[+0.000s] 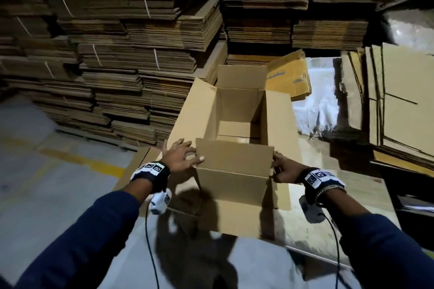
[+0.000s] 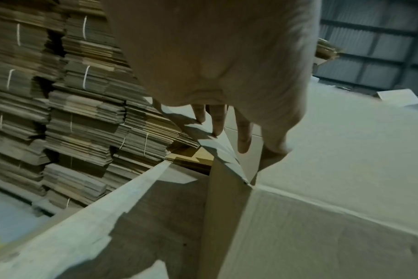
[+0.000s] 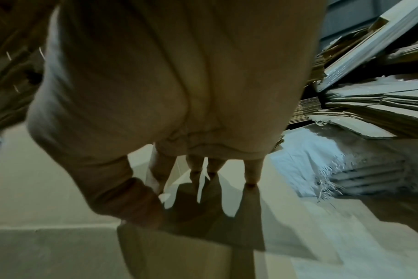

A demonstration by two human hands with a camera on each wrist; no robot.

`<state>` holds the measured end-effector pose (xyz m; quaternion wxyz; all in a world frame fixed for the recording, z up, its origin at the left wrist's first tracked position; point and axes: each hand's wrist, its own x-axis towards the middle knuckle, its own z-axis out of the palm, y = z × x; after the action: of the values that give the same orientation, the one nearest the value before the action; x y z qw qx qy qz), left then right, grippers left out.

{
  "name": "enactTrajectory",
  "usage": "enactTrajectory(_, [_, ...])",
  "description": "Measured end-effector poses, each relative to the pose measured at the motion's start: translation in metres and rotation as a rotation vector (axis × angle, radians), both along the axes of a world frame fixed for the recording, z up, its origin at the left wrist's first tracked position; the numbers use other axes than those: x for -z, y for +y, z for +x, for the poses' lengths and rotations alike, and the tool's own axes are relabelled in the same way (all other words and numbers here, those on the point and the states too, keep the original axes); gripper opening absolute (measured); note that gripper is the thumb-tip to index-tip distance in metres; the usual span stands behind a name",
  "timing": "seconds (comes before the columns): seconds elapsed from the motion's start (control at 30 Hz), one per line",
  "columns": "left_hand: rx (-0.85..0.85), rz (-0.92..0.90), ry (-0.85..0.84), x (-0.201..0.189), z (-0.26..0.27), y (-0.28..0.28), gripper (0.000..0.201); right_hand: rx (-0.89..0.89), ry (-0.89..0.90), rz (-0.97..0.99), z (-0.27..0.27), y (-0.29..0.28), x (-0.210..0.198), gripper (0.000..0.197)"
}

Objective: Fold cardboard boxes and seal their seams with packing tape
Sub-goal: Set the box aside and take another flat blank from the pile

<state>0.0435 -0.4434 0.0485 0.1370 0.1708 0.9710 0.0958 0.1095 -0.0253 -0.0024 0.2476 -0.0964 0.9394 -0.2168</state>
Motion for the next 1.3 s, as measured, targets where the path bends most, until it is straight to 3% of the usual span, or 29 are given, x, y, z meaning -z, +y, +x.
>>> enactTrajectory(0.07, [-0.056,0.016,0.025,0.006,-0.006,0.004,0.094,-0.012,-0.064,-0.022,0.0,0.008,-0.001,0.059])
enactTrajectory(0.13, [-0.081,-0.003,0.025,0.013,-0.009,0.009,0.088,0.108,-0.068,-0.062,0.009,-0.007,-0.033,0.072])
enactTrajectory(0.27, [-0.092,-0.01,-0.013,0.029,-0.016,0.016,0.088,0.283,-0.011,-0.085,0.009,-0.015,-0.041,0.053])
enactTrajectory(0.4, [-0.102,0.06,-0.079,0.033,-0.03,0.015,0.096,0.273,0.173,0.084,0.012,-0.029,-0.029,0.056])
enactTrajectory(0.57, [-0.076,0.123,-0.133,0.03,-0.054,0.015,0.071,0.111,0.173,0.304,0.011,-0.045,0.003,0.058])
enactTrajectory(0.7, [-0.051,0.104,-0.112,0.028,-0.085,0.015,0.053,0.213,0.159,0.28,0.004,-0.054,-0.008,0.064])
enactTrajectory(0.8, [-0.029,0.096,-0.115,0.019,-0.108,0.018,0.058,0.274,0.144,0.243,-0.003,-0.054,-0.023,0.064])
enactTrajectory(0.93, [0.042,0.03,-0.049,0.005,-0.139,0.024,0.064,0.4,0.236,0.291,-0.026,-0.049,-0.034,0.048])
enactTrajectory(1.03, [0.079,0.034,0.007,0.001,-0.158,0.037,0.09,0.437,0.229,0.344,-0.048,-0.051,-0.043,0.057])
enactTrajectory(1.17, [0.083,0.036,-0.043,0.001,-0.19,0.057,0.118,0.471,0.217,0.38,-0.076,-0.053,-0.056,0.051])
enactTrajectory(1.23, [0.084,0.041,-0.053,0.006,-0.207,0.062,0.102,0.471,0.182,0.366,-0.097,-0.047,-0.058,0.049])
enactTrajectory(1.3, [0.107,0.038,-0.009,0.009,-0.22,0.066,0.067,0.452,0.169,0.324,-0.121,-0.04,-0.058,0.043])
